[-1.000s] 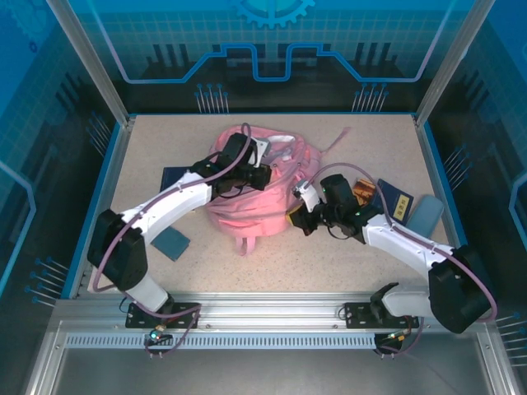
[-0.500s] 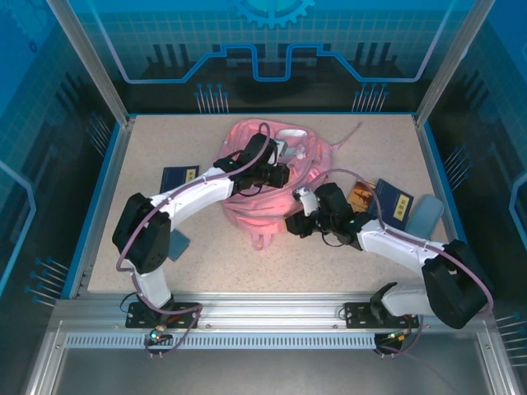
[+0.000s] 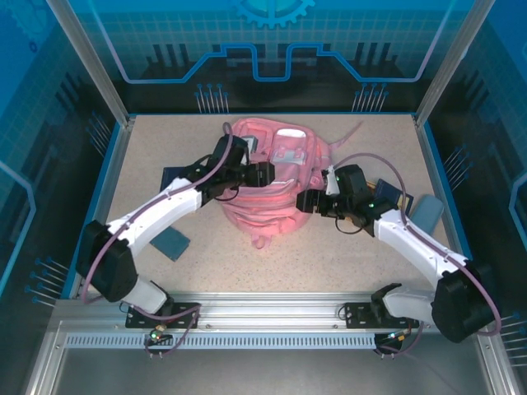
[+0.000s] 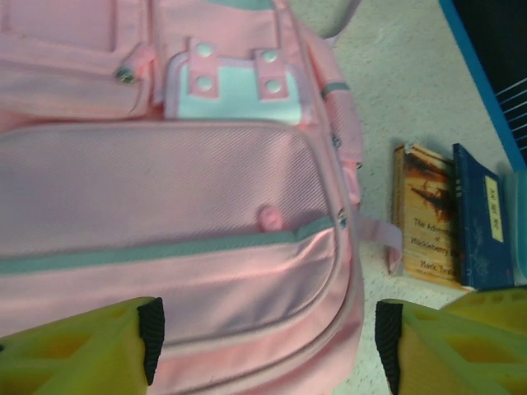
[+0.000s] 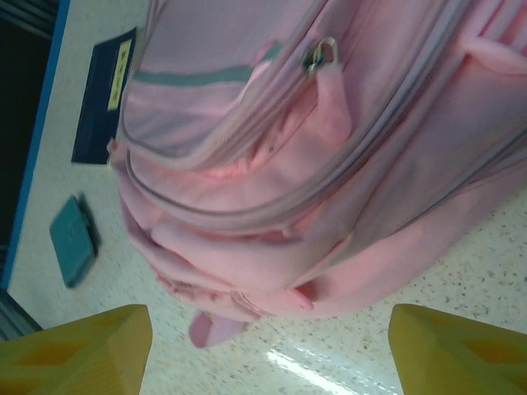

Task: Pack the student bag
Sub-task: Unzip the student bag at the top-center of the table.

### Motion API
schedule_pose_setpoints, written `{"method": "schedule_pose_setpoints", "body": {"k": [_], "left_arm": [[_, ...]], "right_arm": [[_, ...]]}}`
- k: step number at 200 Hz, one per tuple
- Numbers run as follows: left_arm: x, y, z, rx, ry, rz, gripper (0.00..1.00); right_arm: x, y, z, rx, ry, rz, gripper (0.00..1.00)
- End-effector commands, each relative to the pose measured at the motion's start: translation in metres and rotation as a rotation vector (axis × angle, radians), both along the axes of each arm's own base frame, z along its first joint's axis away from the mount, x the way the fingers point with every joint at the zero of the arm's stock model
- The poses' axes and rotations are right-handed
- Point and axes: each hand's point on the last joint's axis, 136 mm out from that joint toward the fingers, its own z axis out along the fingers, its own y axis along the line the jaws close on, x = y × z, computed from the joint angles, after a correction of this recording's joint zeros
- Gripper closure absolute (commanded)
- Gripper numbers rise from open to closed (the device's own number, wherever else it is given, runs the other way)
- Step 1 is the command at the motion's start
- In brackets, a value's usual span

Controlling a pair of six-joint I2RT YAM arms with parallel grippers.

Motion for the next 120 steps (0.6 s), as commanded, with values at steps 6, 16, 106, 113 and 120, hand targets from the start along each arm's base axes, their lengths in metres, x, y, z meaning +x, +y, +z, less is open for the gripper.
{"method": "schedule_pose_setpoints", "body": {"k": [6, 16, 106, 113, 120], "left_arm": [[-0.02, 0.034, -0.016, 0.029, 0.062, 0.131, 0.26], [-0.026, 0.04, -0.018, 0.022, 0.064, 0.151, 0.25], [-0.051, 0.064, -0.028, -0.046, 0.046, 0.217, 0.01], [-0.051, 0.063, -0.028, -0.05, 0.051, 0.215, 0.01], [-0.052, 0.062, -0.029, -0.053, 0.059, 0.208, 0.01]], "right_arm": [[-0.008, 0.001, -0.018, 0.066, 0.286, -0.147, 0.29], [-0.006, 0.005, -0.021, 0.088, 0.317, -0.17, 0.33], [0.01, 0.019, -0.045, 0.147, 0.408, -0.259, 0.44], [0.01, 0.022, -0.047, 0.15, 0.414, -0.255, 0.45], [0.011, 0.025, -0.048, 0.154, 0.413, -0.249, 0.46]]}}
